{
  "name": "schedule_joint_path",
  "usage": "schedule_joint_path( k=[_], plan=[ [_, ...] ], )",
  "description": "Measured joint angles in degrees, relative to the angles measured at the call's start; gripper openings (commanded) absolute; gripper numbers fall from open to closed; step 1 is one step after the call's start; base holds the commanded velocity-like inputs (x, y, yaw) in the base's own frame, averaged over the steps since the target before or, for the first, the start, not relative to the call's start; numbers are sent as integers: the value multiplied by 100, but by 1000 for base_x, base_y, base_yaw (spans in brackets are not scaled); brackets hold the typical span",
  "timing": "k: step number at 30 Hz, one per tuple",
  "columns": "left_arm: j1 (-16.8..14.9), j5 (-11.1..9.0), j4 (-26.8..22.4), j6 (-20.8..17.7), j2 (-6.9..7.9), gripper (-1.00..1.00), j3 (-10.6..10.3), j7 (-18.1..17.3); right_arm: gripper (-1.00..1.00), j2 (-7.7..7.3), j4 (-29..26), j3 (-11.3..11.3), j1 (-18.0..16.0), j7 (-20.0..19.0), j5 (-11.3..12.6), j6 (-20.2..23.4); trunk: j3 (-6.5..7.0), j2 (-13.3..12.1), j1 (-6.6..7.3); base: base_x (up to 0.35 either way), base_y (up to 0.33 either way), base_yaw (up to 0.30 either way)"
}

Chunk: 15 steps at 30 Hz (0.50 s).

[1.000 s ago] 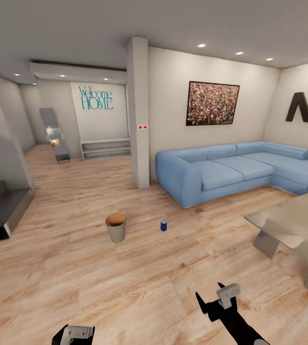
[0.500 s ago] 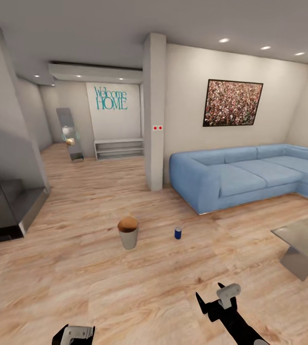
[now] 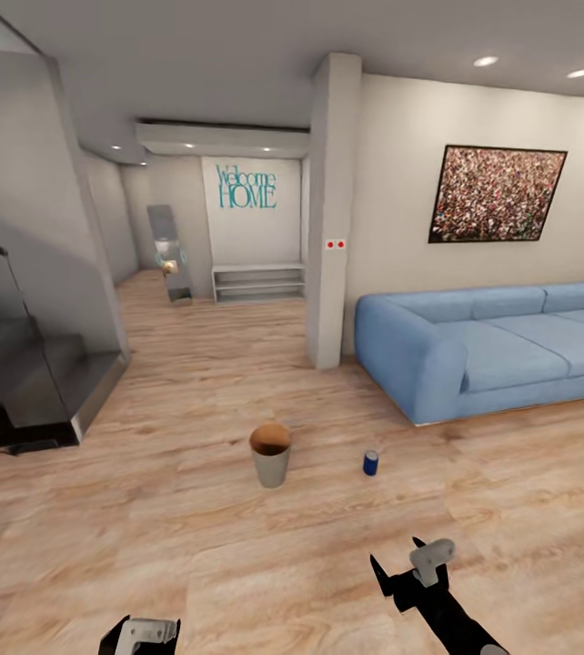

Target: Put the three can of soda from the living room inside the tash can in the kitchen.

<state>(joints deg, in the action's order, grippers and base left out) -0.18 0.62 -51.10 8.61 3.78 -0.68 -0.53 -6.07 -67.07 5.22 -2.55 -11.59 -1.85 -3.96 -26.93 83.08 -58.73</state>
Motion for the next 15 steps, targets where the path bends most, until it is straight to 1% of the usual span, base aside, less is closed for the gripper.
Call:
schedule_joint_path(
  k=[10, 15],
  plan=[
    [0, 2, 0, 0, 0, 100, -2, 0, 100, 8, 1, 2, 0, -1, -6, 2, -1, 0, 0, 304, 0, 34],
    [0, 2, 0, 0, 0, 100, -1, 0, 100, 9, 1, -2, 0, -1, -5, 2, -12, 0, 0, 304, 0, 78]
  ],
)
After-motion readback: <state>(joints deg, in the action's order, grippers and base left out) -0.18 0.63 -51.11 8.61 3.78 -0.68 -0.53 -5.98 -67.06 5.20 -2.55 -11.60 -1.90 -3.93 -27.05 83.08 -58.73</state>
